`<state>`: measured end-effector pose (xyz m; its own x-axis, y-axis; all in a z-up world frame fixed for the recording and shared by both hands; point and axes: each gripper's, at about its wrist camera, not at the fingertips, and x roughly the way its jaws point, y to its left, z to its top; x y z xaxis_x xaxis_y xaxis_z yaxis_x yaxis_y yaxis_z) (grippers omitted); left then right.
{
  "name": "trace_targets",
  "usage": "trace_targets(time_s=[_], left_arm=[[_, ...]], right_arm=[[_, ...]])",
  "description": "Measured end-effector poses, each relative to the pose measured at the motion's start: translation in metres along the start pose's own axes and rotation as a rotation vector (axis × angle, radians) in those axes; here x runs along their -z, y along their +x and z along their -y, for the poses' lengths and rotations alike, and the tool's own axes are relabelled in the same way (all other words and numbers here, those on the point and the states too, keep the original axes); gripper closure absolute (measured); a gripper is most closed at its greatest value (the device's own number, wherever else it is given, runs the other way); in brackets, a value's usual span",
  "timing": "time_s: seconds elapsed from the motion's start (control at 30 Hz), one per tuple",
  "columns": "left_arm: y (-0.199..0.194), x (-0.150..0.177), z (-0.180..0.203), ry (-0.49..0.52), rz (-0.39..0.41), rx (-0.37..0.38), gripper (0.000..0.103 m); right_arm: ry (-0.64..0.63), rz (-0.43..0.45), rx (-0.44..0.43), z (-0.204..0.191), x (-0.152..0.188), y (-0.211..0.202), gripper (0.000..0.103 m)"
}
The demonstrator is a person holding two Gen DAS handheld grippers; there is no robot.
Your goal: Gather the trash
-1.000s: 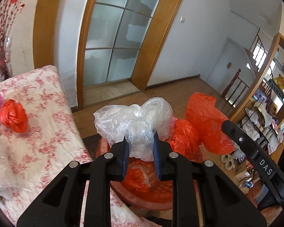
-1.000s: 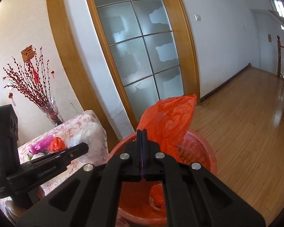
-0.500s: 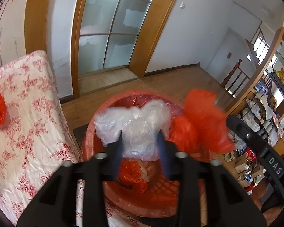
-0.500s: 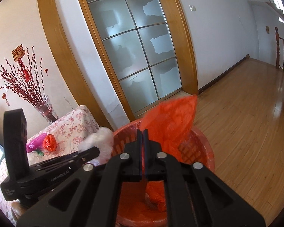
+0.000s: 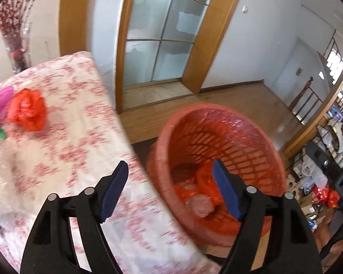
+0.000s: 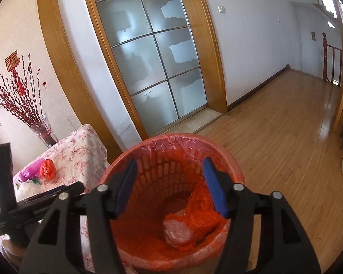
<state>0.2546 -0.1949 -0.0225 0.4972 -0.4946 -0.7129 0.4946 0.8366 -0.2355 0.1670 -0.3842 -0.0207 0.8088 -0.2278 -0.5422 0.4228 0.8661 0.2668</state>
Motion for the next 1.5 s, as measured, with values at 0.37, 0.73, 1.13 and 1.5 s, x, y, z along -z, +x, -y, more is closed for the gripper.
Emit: trace_targets(time_s=[0.37, 0.73, 1.13, 1.5], left_arm=[[-0.062, 0.02, -0.05, -0.062, 0.055, -0.11, 0.02], [-0.146, 0.052, -0.102, -0.134, 0.178, -0.212, 0.011], [-0.214, 0.109, -0.191, -0.261, 0.242, -0.384, 0.011], [-0.223, 0.135, -0.256, -0.359, 0.252, -0.553, 0.008]], right_arm=[[-0.066, -0.022, -0.039, -0.043, 0.013, -0.016, 0.03], [-0.193, -0.053, -0.135, -0.126, 0.038, -0.031, 0.02], [-0.347, -0.144, -0.317, -0.254, 0.08, -0.02, 0.021], [-0.444, -0.257, -0.403, -0.362, 0.121, 0.011, 0.033]])
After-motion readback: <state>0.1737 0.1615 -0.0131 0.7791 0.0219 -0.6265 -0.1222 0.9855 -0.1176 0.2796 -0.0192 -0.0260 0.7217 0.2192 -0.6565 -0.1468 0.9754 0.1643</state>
